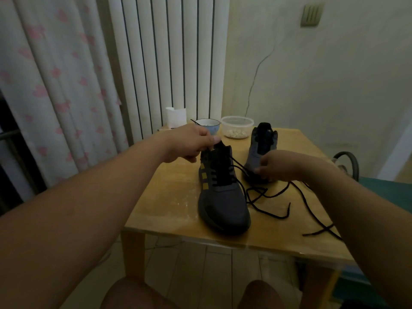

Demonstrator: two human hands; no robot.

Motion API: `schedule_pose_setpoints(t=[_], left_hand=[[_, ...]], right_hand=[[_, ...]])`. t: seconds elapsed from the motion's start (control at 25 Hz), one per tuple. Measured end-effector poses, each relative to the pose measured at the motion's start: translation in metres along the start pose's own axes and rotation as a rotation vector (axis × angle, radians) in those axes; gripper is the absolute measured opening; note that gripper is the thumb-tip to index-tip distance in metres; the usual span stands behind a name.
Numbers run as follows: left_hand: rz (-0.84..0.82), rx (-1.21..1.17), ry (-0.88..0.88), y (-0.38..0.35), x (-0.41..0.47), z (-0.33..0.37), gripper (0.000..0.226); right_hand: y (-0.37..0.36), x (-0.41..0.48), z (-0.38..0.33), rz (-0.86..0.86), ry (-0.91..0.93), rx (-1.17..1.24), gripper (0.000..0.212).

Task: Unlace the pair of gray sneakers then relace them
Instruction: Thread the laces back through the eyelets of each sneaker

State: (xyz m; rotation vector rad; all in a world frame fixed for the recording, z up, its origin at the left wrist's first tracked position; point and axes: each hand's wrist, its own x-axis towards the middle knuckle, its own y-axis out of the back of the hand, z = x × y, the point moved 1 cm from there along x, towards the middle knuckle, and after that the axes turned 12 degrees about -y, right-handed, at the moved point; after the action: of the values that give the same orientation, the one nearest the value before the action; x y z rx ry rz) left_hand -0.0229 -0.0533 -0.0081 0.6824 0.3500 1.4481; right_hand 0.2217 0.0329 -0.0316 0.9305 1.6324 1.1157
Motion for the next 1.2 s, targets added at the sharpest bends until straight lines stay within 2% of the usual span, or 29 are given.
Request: schedule_pose_setpoints(t=[0.08, 0.12, 0.16, 0.2, 0.24, 0.32, 0.36, 0.48, 0.6, 0.68, 0.76, 0.8, 0.88, 1.0, 1.08, 1.2], left_hand=[[0.023, 0.024, -0.013, -0.001, 0.001, 0.004, 0.032], [0.037, 0.036, -0.016, -0.001, 0.001, 0.004, 0.035], [0.046, 0.055, -0.024, -0.002, 0.001, 0.005, 0.037], [0.044, 0.082, -0.038, -0.004, 0.001, 0.006, 0.039], [0.033, 0.11, -0.058, -0.008, 0.001, 0.008, 0.041], [-0.005, 0.117, -0.084, -0.016, 0.002, 0.012, 0.043], [-0.028, 0.107, -0.082, -0.02, 0.002, 0.014, 0.044], [-0.043, 0.088, -0.055, -0.02, 0.001, 0.012, 0.042], [0.038, -0.022, -0.112, -0.011, 0.005, 0.009, 0.036], [0.187, -0.078, -0.17, -0.01, 0.012, 0.007, 0.039], [0.32, -0.013, -0.153, -0.01, 0.021, -0.006, 0.038], [0.29, 0.108, -0.127, -0.01, 0.026, -0.016, 0.034], [0.074, 0.348, -0.059, -0.011, 0.034, -0.034, 0.035], [-0.149, 0.553, -0.014, -0.005, 0.048, -0.04, 0.037], [-0.194, 0.538, -0.022, 0.0, 0.053, -0.037, 0.025], [-0.101, 0.426, -0.116, 0.008, 0.059, -0.033, 0.012]], right_hand=[[0.003, -0.006, -0.016, 0.024, -0.09, -0.227, 0.032], [0.004, -0.008, -0.022, 0.087, -0.085, -0.236, 0.031], [0.005, -0.006, -0.025, 0.198, -0.023, -0.132, 0.026], [0.004, -0.004, -0.029, 0.312, 0.097, 0.09, 0.021], [0.003, -0.008, -0.036, 0.348, 0.24, 0.351, 0.025], [-0.001, -0.017, -0.05, 0.168, 0.428, 0.713, 0.036], [-0.004, -0.019, -0.054, 0.117, 0.45, 0.748, 0.034], [-0.006, -0.019, -0.055, 0.239, 0.45, 0.624, 0.016], [-0.001, -0.018, -0.048, 0.28, 0.493, 0.546, 0.018], [0.0, -0.014, -0.047, 0.3, 0.481, 0.645, 0.019], [-0.002, -0.003, -0.046, 0.305, 0.345, 0.872, 0.02], [-0.006, 0.003, -0.045, 0.286, 0.296, 0.946, 0.019], [-0.018, 0.013, -0.045, 0.262, 0.287, 0.95, 0.018], [-0.026, 0.024, -0.047, 0.274, 0.31, 0.932, 0.019], [-0.024, 0.029, -0.05, 0.232, 0.339, 0.956, 0.021], [-0.023, 0.039, -0.054, 0.216, 0.326, 1.009, 0.022]])
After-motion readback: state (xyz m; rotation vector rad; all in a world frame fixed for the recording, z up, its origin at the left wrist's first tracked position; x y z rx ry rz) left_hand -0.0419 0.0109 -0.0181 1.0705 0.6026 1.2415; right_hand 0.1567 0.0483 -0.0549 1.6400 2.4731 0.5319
